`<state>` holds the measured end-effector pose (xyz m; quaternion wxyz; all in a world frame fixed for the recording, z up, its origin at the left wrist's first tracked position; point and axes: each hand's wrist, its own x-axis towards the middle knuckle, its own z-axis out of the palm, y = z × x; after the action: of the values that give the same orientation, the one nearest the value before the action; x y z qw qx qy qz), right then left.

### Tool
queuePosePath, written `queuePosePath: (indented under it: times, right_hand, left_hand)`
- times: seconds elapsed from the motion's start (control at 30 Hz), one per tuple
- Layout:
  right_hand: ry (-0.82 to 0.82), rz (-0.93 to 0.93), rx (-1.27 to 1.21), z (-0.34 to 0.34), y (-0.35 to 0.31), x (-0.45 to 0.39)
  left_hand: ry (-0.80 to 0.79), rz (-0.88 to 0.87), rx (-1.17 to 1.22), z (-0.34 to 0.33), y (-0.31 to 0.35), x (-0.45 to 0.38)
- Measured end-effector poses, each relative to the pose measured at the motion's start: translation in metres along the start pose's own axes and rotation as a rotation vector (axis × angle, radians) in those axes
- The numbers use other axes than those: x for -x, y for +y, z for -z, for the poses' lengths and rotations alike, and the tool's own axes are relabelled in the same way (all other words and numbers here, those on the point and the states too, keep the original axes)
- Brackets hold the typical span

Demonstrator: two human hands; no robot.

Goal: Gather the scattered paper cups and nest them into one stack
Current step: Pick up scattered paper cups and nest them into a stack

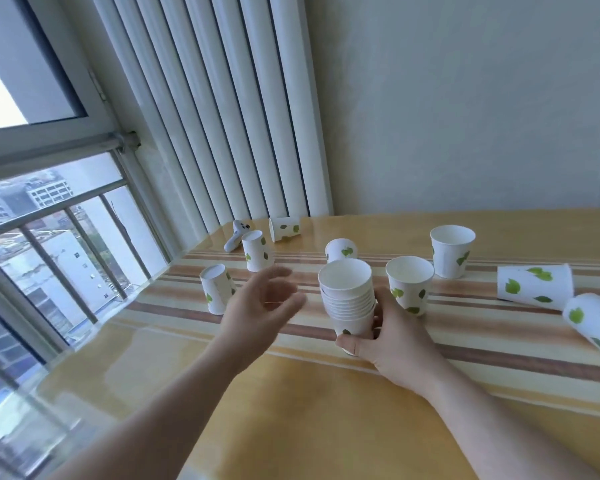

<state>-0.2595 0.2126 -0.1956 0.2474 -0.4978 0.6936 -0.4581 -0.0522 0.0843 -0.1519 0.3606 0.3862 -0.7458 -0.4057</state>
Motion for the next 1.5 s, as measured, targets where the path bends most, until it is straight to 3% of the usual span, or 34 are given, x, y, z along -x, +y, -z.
queuePosePath:
  times: [0.13,0.27,0.5,0.6,0.77,0.83,0.97,1.1,1.17,1.27,1.43,1.5]
  right_hand:
    - [0.000,-0.009,0.001,0.000,0.000,-0.001]
    - [0.009,-0.017,0.009,-0.001,-0.002,-0.004]
    - [0.009,-0.030,0.011,-0.002,-0.003,-0.006]
    - [0.008,-0.033,0.008,-0.002,-0.004,-0.006]
    - [0.015,-0.032,0.005,-0.002,-0.004,-0.005]
    - [0.011,-0.028,-0.003,-0.001,-0.003,-0.005]
    - [-0.006,-0.005,-0.015,-0.001,-0.004,-0.006]
    - [0.009,-0.011,-0.020,-0.001,-0.001,-0.005]
    - [0.004,-0.014,-0.022,-0.001,0.000,-0.005]
    - [-0.008,-0.010,-0.024,-0.001,0.000,-0.005]
    - [-0.018,0.000,-0.036,0.000,0.001,-0.006]
    - [-0.018,0.009,-0.036,0.000,0.002,-0.007]
  left_hand:
    - [0.373,0.097,-0.192,0.031,-0.045,0.000]
    - [0.549,0.344,-0.216,0.056,-0.074,-0.028]
    - [0.371,0.374,-0.219,0.067,-0.064,-0.071]
    - [0.336,0.279,-0.096,0.052,-0.047,-0.068]
    - [0.146,0.173,-0.033,0.017,-0.027,-0.050]
    - [0.029,0.168,-0.137,0.012,-0.028,-0.044]
    - [-0.213,0.138,-0.587,0.012,-0.019,-0.044]
    - [-0.382,0.138,-0.761,0.005,-0.005,-0.048]
    - [-0.351,0.174,-0.673,0.002,-0.008,-0.049]
    - [-0.226,0.213,-0.359,-0.004,-0.008,-0.044]
    - [0.106,0.115,0.330,-0.009,0.022,-0.044]
    - [0.108,0.053,0.483,-0.010,0.041,-0.042]
